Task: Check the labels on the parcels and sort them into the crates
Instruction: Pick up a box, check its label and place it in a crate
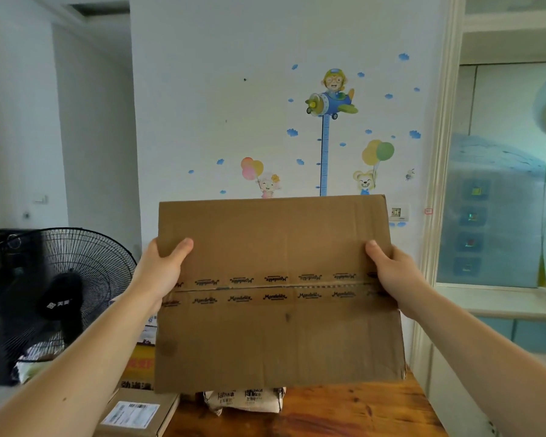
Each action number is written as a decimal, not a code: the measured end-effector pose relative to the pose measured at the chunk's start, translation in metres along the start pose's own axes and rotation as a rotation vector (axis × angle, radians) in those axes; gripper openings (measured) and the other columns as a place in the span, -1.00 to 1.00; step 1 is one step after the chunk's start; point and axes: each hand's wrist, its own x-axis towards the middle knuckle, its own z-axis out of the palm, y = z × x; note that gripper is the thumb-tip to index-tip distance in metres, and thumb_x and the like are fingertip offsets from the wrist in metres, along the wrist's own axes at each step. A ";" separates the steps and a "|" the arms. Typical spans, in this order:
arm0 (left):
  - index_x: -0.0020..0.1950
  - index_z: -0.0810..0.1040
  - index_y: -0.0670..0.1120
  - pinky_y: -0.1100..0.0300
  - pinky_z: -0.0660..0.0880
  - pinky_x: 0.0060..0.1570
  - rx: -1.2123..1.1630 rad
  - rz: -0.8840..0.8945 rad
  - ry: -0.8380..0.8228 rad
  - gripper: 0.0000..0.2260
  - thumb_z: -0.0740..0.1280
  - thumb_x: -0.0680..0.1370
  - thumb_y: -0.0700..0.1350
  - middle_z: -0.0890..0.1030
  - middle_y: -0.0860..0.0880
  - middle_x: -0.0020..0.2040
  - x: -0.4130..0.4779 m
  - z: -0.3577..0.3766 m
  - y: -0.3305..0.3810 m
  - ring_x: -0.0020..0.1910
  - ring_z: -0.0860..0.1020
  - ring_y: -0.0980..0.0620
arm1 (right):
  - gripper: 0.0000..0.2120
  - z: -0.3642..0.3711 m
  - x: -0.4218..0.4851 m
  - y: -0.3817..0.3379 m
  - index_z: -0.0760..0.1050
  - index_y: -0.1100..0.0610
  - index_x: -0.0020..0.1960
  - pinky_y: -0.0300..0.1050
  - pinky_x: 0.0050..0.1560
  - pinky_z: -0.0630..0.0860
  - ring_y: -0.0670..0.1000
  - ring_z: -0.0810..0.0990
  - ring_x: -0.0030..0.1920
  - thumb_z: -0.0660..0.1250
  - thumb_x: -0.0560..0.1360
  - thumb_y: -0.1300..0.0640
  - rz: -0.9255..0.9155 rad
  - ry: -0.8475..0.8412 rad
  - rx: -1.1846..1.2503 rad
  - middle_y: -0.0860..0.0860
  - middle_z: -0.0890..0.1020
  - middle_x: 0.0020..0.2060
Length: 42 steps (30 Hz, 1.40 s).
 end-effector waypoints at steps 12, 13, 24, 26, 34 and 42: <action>0.31 0.35 0.07 0.06 0.54 -0.05 -0.031 -0.042 -0.237 -0.51 0.45 0.49 -0.24 0.61 -0.03 0.09 -0.005 -0.013 0.003 0.07 0.59 -0.05 | -0.82 -0.014 -0.001 0.008 0.49 0.03 0.02 -0.05 -0.04 0.53 0.07 0.62 0.00 0.45 0.49 0.06 0.010 -0.079 0.046 0.04 0.66 -0.01; 0.31 0.36 0.09 0.09 0.54 -0.06 -0.020 -0.031 -0.245 -0.50 0.44 0.49 -0.25 0.62 -0.03 0.08 -0.007 -0.013 0.002 0.06 0.60 -0.03 | -0.84 -0.015 -0.002 0.008 0.49 0.01 0.00 -0.08 -0.09 0.53 0.06 0.63 -0.03 0.44 0.50 0.04 0.008 -0.081 0.049 0.03 0.66 -0.03; 0.50 0.25 0.05 -0.05 0.58 0.06 0.025 0.046 -0.166 -0.39 0.43 0.52 -0.20 0.64 -0.05 0.06 -0.004 -0.010 -0.012 0.03 0.63 -0.03 | -0.79 -0.008 -0.005 0.014 0.49 -0.04 0.04 -0.03 0.05 0.55 0.03 0.64 0.02 0.46 0.49 0.16 -0.030 -0.089 0.043 -0.02 0.67 0.00; 0.47 0.26 0.07 0.02 0.57 -0.01 0.010 0.052 -0.175 -0.44 0.42 0.53 -0.13 0.61 -0.01 0.12 -0.004 -0.011 -0.010 0.06 0.61 -0.02 | -0.84 -0.007 -0.006 0.012 0.51 -0.04 0.05 -0.03 0.04 0.56 0.03 0.65 0.01 0.43 0.52 0.10 -0.029 -0.091 0.058 -0.02 0.68 0.00; 0.50 0.20 0.07 -0.06 0.56 0.10 0.063 0.088 -0.114 -0.37 0.43 0.52 -0.13 0.63 -0.03 0.10 -0.002 -0.011 -0.013 0.04 0.62 -0.04 | -0.76 0.000 -0.013 0.009 0.42 0.00 0.21 -0.10 0.00 0.48 -0.09 0.56 -0.02 0.35 0.57 0.03 -0.106 -0.059 -0.060 -0.12 0.60 -0.03; 0.50 0.25 0.09 -0.14 0.48 0.24 0.140 0.154 0.012 -0.40 0.39 0.52 0.08 0.53 0.05 0.26 0.000 -0.021 -0.018 0.18 0.54 -0.04 | -0.66 -0.005 -0.011 0.002 0.51 -0.15 -0.01 -0.11 -0.03 0.42 -0.10 0.52 -0.08 -0.03 0.71 -0.05 0.045 -0.083 0.153 -0.11 0.62 -0.08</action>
